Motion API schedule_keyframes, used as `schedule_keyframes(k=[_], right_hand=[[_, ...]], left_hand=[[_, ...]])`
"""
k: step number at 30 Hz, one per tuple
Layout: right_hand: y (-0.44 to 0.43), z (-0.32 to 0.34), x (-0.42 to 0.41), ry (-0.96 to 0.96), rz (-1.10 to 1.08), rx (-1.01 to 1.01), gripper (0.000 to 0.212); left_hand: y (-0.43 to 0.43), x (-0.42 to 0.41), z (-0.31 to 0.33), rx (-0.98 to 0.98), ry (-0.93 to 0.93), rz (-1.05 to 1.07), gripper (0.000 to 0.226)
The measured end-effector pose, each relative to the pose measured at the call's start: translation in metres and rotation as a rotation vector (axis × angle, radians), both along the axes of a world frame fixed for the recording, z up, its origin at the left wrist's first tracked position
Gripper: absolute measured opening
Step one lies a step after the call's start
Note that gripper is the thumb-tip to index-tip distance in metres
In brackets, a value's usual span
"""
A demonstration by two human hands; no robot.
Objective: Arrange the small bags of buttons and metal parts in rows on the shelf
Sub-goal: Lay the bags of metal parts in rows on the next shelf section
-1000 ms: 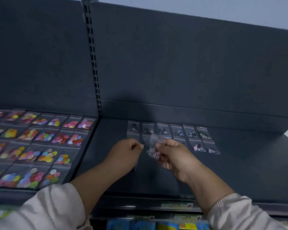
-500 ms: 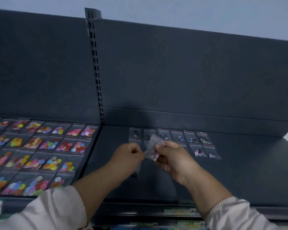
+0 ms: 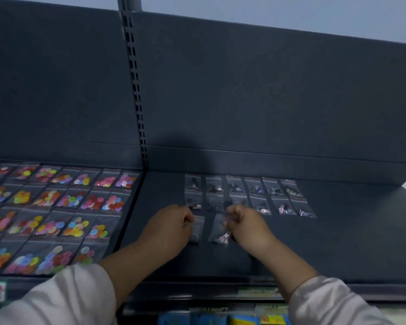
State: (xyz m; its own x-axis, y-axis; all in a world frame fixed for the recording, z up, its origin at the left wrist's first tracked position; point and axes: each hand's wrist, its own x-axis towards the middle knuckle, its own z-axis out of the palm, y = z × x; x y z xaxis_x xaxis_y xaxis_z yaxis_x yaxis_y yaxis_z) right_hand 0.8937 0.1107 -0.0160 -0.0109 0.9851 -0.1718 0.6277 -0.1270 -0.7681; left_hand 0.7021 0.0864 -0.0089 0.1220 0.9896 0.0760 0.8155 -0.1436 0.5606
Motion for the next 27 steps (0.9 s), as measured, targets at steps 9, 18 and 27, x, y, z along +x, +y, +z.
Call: schedule_keyframes(k=[9,18,27], right_hand=[[-0.013,-0.030,0.007,-0.381,0.318,0.467,0.018],[-0.003,-0.041,0.008,-0.412,0.439,0.574,0.018],[0.007,-0.039,0.009,-0.387,0.514,0.582,0.018]], left_hand=[[0.009,0.002,-0.026,0.078,0.245,-0.180,0.016],[0.017,0.001,-0.046,0.108,0.325,-0.221,0.018],[0.022,0.006,-0.048,0.100,0.351,-0.189,0.054]])
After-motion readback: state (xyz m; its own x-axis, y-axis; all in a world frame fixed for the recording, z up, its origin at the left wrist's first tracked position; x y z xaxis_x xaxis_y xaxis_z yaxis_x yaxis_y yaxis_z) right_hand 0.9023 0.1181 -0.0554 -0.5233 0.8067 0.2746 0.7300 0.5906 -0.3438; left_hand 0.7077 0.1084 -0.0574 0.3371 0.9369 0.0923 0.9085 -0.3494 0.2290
